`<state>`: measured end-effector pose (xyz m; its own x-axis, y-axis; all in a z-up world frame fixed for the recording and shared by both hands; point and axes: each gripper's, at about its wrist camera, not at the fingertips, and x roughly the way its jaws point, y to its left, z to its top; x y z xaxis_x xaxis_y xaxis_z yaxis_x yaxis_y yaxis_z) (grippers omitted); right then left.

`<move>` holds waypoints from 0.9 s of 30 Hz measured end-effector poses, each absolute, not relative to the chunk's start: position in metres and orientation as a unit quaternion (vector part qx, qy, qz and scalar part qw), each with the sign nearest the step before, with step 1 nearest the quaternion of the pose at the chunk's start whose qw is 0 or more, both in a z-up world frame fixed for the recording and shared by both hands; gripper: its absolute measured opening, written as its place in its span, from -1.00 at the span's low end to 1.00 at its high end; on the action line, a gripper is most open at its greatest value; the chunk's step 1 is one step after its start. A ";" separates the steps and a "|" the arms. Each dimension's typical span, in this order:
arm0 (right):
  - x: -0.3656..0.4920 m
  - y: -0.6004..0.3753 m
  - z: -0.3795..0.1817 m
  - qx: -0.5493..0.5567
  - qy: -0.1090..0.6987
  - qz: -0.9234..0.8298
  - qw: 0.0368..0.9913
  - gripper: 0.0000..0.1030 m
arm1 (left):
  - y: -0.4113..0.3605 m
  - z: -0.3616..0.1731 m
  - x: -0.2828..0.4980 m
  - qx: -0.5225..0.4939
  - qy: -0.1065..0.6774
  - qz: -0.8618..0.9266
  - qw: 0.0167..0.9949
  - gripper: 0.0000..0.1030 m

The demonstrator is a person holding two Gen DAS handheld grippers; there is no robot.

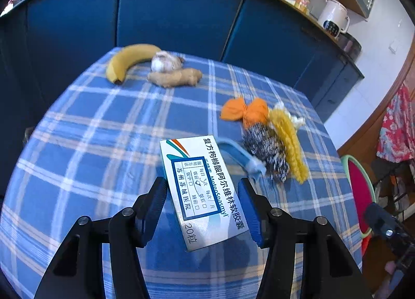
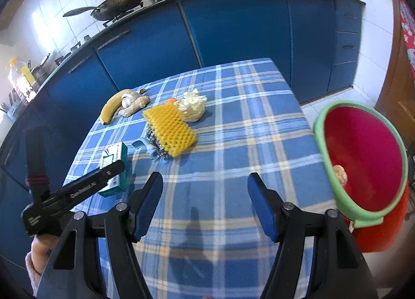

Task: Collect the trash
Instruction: 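Grasp the white medicine box with the left tool, then grasp the second yellow foam net with the right tool while the left tool holds the box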

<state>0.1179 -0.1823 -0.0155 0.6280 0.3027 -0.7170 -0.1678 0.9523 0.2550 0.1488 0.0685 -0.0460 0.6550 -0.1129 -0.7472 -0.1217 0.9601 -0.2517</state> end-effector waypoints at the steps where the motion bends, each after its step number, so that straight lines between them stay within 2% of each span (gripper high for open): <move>1: 0.122 -0.178 -0.016 0.081 0.412 0.132 0.898 0.34 | 0.070 -0.044 0.149 -0.140 0.412 0.004 0.900 0.13; 17: 0.191 -0.112 -0.040 0.062 0.440 0.167 0.880 0.33 | 0.094 -0.030 0.157 -0.139 0.391 0.005 0.910 0.13; 27: 0.213 -0.106 -0.049 0.075 0.441 0.171 0.878 0.02 | 0.101 -0.040 0.161 -0.151 0.398 -0.003 0.905 0.13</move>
